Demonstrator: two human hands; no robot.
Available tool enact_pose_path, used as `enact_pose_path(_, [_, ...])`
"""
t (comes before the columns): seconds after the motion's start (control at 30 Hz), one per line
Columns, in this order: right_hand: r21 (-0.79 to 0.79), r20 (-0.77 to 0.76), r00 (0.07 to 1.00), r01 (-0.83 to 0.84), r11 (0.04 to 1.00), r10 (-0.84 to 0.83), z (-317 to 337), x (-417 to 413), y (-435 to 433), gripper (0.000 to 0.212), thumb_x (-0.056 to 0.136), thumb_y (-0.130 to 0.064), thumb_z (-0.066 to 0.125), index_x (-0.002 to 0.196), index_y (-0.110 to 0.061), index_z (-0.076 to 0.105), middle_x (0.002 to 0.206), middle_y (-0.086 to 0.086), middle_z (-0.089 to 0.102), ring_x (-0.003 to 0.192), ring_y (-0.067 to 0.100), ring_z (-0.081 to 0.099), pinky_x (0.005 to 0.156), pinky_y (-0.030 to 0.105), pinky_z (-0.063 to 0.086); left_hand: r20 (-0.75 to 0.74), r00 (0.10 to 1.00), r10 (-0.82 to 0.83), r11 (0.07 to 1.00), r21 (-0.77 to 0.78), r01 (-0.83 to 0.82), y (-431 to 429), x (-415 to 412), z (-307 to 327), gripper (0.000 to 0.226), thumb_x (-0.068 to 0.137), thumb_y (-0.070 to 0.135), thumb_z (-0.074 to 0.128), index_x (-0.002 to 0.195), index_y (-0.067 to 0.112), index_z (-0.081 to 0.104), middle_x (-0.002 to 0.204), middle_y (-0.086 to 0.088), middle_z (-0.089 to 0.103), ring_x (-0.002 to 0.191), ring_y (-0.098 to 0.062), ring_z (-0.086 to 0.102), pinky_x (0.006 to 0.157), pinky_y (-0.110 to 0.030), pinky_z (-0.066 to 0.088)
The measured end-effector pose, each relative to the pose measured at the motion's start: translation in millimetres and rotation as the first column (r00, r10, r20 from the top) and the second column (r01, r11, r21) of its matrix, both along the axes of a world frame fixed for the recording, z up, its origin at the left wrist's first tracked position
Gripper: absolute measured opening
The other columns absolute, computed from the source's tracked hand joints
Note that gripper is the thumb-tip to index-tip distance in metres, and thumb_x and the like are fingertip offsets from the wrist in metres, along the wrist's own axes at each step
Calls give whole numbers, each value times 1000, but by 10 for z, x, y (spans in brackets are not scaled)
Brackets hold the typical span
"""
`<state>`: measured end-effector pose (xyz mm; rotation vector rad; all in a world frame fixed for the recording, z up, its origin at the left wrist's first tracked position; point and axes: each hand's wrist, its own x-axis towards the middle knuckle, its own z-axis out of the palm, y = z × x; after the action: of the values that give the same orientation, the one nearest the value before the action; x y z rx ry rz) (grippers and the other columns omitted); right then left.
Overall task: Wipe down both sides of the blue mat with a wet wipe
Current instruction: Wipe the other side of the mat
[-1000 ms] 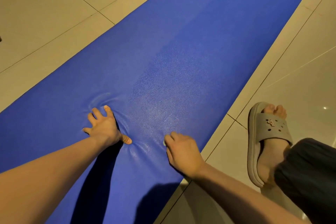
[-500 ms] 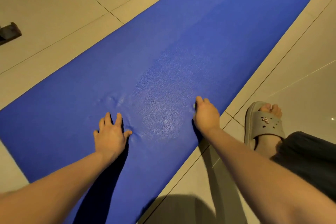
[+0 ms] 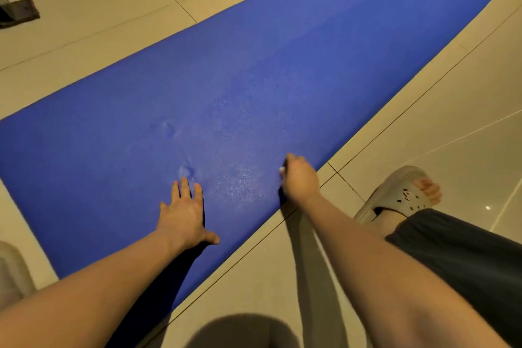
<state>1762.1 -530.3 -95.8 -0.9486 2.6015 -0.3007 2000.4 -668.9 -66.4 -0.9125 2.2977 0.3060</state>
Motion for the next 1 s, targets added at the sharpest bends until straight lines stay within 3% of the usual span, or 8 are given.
enact_pose_path(0.13, [-52,-6,970,244,968,-245,-36,-711,216,9,95,-16,58,100,-9,56,102,14,63,87,34,59,70,37,44,38,999,1,1000,-19,0,37,-50,4,151,58,81,76,159,8,-8,165,-20,-18,153,-40,-11,115,-59,32])
enact_pose_path(0.27, [-90,8,966,259,962,-260,-41,-676,199,11,97,-20,58,96,-9,60,97,13,65,84,32,61,72,39,51,67,998,13,999,-30,-11,86,-121,28,151,59,78,79,158,5,-9,164,-23,-17,153,-42,-10,115,-57,33])
enact_pose_path(0.37, [-97,65,991,124,987,-118,-20,-18,111,14,97,-19,54,93,-7,60,97,15,63,86,37,61,71,38,46,86,996,7,999,-41,-4,94,-144,33,152,58,78,78,158,3,-8,164,-24,-16,153,-43,-10,114,-56,34])
enact_pose_path(0.47, [-90,167,964,-193,977,206,68,671,109,13,97,-19,51,95,-9,59,100,13,61,87,37,61,70,39,46,92,996,2,999,-47,2,95,-143,38,152,58,79,78,158,3,-8,164,-24,-16,153,-43,-10,112,-55,35])
enact_pose_path(0.57, [-88,127,913,-379,921,387,87,607,157,16,101,-24,50,100,-12,60,99,9,57,87,33,60,68,37,45,109,994,6,999,-47,-1,112,-197,48,154,57,77,80,157,0,-7,163,-26,-14,152,-45,-8,112,-55,35])
enact_pose_path(0.83, [-78,-13,978,205,976,-206,-19,-844,164,10,98,-21,57,94,-12,57,100,14,63,84,33,58,65,35,39,122,992,16,998,-68,-8,133,-228,41,152,58,74,82,157,-1,-5,163,-28,-12,152,-46,-6,114,-53,34])
enact_pose_path(0.93, [-134,-11,982,188,973,-191,-28,-414,141,11,98,-19,54,93,-9,56,94,15,63,83,37,60,66,39,44,126,992,6,997,-79,4,138,-238,37,152,57,75,82,157,-2,-4,163,-28,-11,152,-47,-4,113,-53,36])
enact_pose_path(1.0, [-158,58,998,32,987,-24,-32,157,133,11,98,-18,52,91,-10,56,94,15,63,83,38,60,69,42,46,132,991,8,997,-72,1,140,-259,37,153,57,73,83,157,-3,-4,163,-29,-12,151,-48,-5,113,-53,36])
